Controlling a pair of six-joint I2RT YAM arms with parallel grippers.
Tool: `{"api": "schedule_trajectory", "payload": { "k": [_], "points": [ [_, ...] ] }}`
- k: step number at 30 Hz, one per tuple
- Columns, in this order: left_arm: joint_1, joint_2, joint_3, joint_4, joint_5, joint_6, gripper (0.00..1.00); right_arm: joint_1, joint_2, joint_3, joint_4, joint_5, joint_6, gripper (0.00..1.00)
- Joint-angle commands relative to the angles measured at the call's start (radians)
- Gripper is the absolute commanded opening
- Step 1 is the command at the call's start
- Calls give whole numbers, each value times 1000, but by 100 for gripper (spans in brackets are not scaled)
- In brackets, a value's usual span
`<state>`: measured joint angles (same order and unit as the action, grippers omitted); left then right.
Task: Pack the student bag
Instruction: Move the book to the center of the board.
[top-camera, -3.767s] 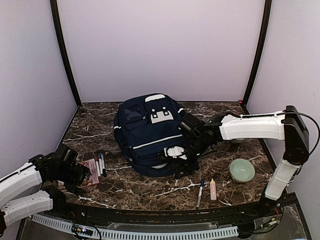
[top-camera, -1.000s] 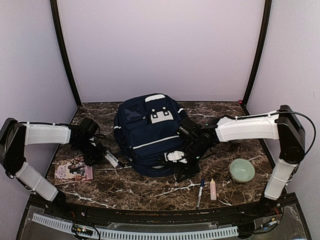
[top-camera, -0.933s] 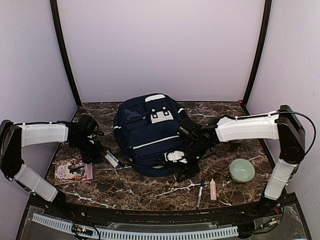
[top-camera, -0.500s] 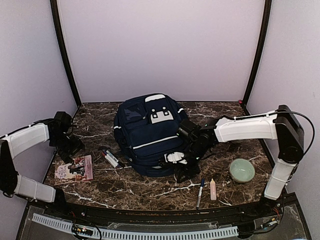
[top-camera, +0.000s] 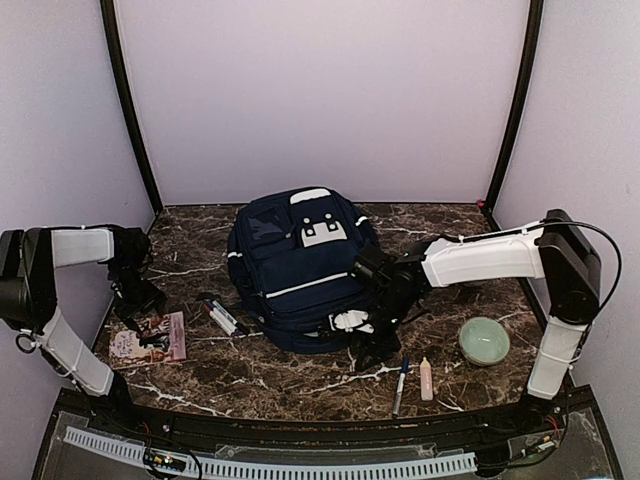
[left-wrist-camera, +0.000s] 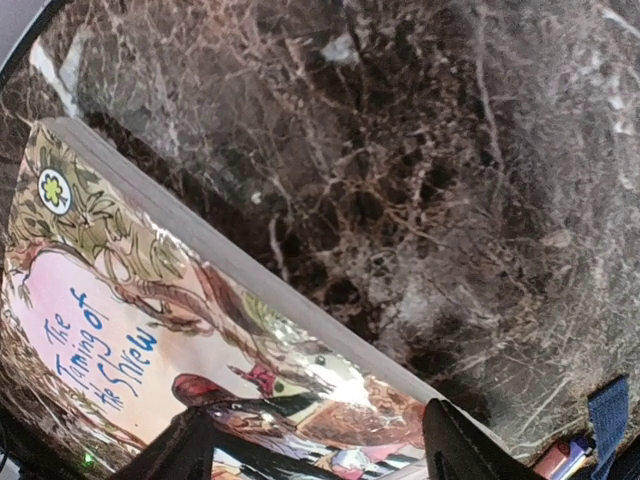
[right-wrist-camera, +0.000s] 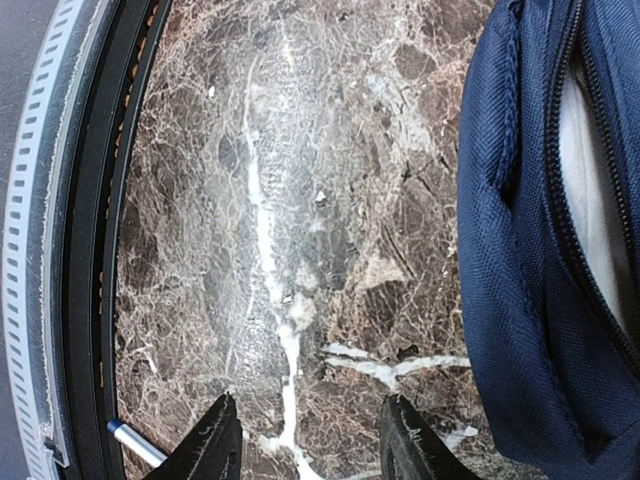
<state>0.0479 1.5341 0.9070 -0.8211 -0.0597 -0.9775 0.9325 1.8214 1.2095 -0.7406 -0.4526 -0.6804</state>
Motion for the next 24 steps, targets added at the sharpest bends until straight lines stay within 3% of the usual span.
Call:
{"api": "schedule_trajectory", "payload": {
  "k": [1, 4, 8, 17, 24],
  "points": [
    [6, 34, -22, -21, 65, -28, 70, 3, 16, 13, -13, -12, -13, 47],
    [-13, 27, -58, 28, 81, -6, 62, 2, 22, 15, -16, -12, -14, 47],
    [-82, -3, -93, 39, 87, -24, 61, 3, 33, 17, -17, -14, -17, 47],
    [-330, -14, -213, 82, 156, -174, 58, 3, 63, 40, -41, -29, -26, 45],
    [-547, 33, -172, 109, 195, -295, 57, 4, 67, 38, -43, -28, -30, 45]
  ]
}}
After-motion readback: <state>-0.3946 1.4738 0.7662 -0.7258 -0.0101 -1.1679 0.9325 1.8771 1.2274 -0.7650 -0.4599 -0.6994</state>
